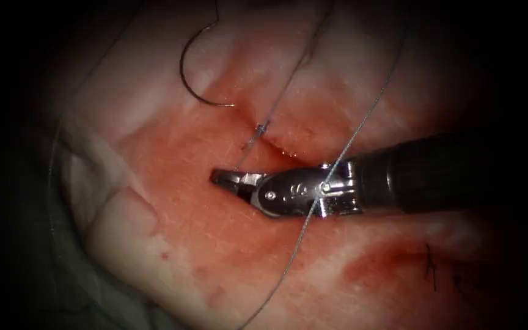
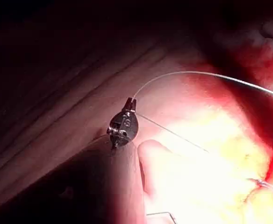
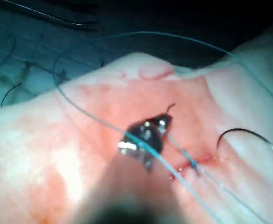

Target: Wound Closure

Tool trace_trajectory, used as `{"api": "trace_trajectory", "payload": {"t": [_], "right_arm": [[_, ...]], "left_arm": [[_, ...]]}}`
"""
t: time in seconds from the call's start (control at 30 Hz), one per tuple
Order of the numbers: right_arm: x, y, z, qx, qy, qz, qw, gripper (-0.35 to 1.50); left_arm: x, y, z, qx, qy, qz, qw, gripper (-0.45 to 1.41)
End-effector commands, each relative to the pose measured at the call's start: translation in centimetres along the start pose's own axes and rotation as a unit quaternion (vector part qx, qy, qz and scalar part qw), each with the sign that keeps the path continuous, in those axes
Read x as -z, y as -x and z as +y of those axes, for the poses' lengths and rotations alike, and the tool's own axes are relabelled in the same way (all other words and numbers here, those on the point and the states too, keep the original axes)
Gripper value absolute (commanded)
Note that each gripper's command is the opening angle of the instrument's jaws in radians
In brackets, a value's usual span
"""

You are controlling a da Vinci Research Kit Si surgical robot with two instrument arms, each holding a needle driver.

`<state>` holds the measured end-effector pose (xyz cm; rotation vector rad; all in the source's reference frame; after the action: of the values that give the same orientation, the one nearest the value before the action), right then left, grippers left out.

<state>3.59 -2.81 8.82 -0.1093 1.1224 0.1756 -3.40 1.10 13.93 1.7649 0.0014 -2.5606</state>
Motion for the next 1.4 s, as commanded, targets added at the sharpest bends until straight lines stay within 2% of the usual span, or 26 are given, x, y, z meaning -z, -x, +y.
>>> {"api": "trace_trajectory", "payload": {"t": [0.03, 0.17, 0.2, 0.27, 0.3, 0.37, 0.47, 0.73, 0.97, 1.2, 1.33, 1.4], "right_arm": [[-0.04, 0.03, -0.03, -0.001, -0.001, 0.000, 1.000, -0.35], [0.01, 0.02, 0.10, -0.018, 0.012, 0.012, 1.000, -0.35], [0.04, 0.00, 0.14, -0.026, 0.023, 0.009, 0.999, 0.04], [0.13, -0.05, 0.22, -0.039, 0.053, 0.004, 0.998, 0.93], [0.17, -0.08, 0.24, -0.043, 0.065, 0.004, 0.997, 1.13], [0.29, -0.13, 0.29, -0.054, 0.086, 0.011, 0.995, 1.35], [0.45, -0.20, 0.29, -0.064, 0.095, 0.008, 0.993, 1.41], [0.89, -0.31, -0.01, -0.077, 0.064, 0.025, 0.995, 1.41], [1.10, -0.46, -0.14, -0.082, 0.044, 0.036, 0.995, 1.40], [1.16, -0.56, -0.06, -0.082, 0.041, 0.036, 0.995, 1.43], [1.21, -0.58, 0.16, -0.124, 0.028, 0.003, 0.992, 1.36], [1.21, -0.56, 0.28, -0.134, 0.038, -0.008, 0.990, 1.35]], "left_arm": [[-0.06, 0.02, -0.02, -0.001, 0.000, 0.001, 1.000, -0.45], [0.05, -0.01, 0.06, -0.002, 0.009, 0.008, 1.000, -0.45], [0.10, -0.04, 0.09, -0.002, 0.015, 0.013, 1.000, -0.45], [0.21, -0.11, 0.13, 0.000, 0.020, 0.021, 1.000, -0.45], [0.30, -0.17, 0.17, 0.001, 0.021, 0.030, 0.999, -0.45], [0.45, -0.29, 0.22, 0.005, 0.025, 0.043, 0.999, -0.45], [0.69, -0.51, 0.35, 0.012, 0.036, 0.059, 0.998, -0.45], [1.27, -1.07, 0.97, 0.004, 0.058, 0.079, 0.995, -0.45], [1.65, -1.36, 1.39, 0.006, 0.051, 0.079, 0.996, -0.45], [1.91, -1.48, 1.48, 0.005, 0.038, 0.091, 0.995, -0.45], [2.09, -1.58, 1.49, 0.004, 0.033, 0.093, 0.995, -0.45], [2.19, -1.66, 1.51, 0.004, 0.033, 0.095, 0.995, -0.45]]}}
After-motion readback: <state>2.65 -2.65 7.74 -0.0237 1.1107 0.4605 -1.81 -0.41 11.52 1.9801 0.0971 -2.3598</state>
